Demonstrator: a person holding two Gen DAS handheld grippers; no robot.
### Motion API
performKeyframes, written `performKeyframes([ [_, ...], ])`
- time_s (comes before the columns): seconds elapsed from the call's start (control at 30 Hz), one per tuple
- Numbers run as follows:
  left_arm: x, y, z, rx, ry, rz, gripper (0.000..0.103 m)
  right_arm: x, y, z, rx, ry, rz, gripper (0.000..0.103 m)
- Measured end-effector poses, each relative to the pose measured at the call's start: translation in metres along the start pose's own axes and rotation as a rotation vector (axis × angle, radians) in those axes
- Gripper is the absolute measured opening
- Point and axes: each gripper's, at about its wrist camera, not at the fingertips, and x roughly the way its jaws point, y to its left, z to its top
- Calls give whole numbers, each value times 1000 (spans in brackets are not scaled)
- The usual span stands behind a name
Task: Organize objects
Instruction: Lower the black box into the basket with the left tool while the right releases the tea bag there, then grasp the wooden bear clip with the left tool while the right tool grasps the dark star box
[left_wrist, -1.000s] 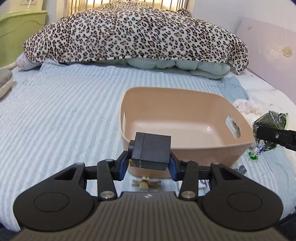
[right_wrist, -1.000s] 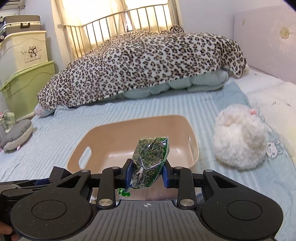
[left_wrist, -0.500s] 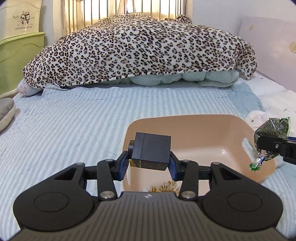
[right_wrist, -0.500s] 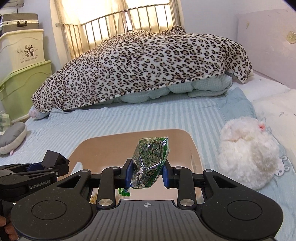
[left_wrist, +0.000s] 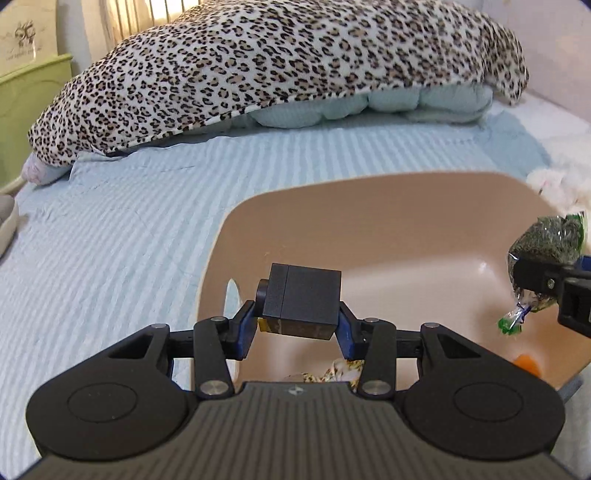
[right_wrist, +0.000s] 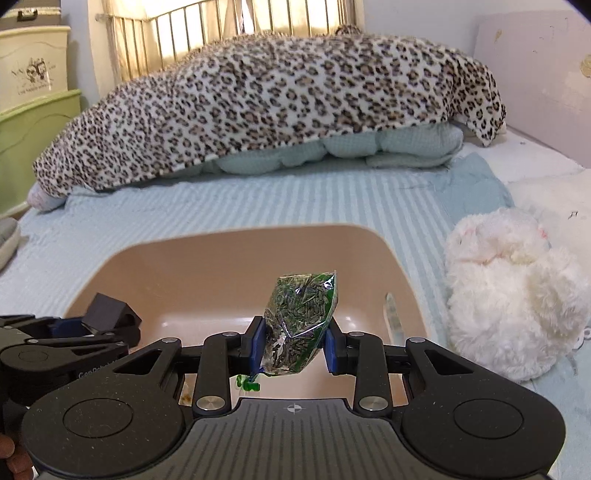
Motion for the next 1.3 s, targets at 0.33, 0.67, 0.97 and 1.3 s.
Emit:
performKeyframes([
  [0.33, -8, 0, -7, 11, 18, -37, 54, 8, 5, -15, -30, 58, -15, 50],
  [0.67, -63, 7, -3, 18, -56, -24, 85, -50, -8, -6, -45, 1, -21, 92],
  [0.97, -101, 22, -32, -32, -50, -39, 90, -92, -40, -28, -3, 7, -21, 103],
  [1.3, -94, 23, -69, 11, 57, -32, 93, -85, -76, -64, 64, 160, -87, 103],
])
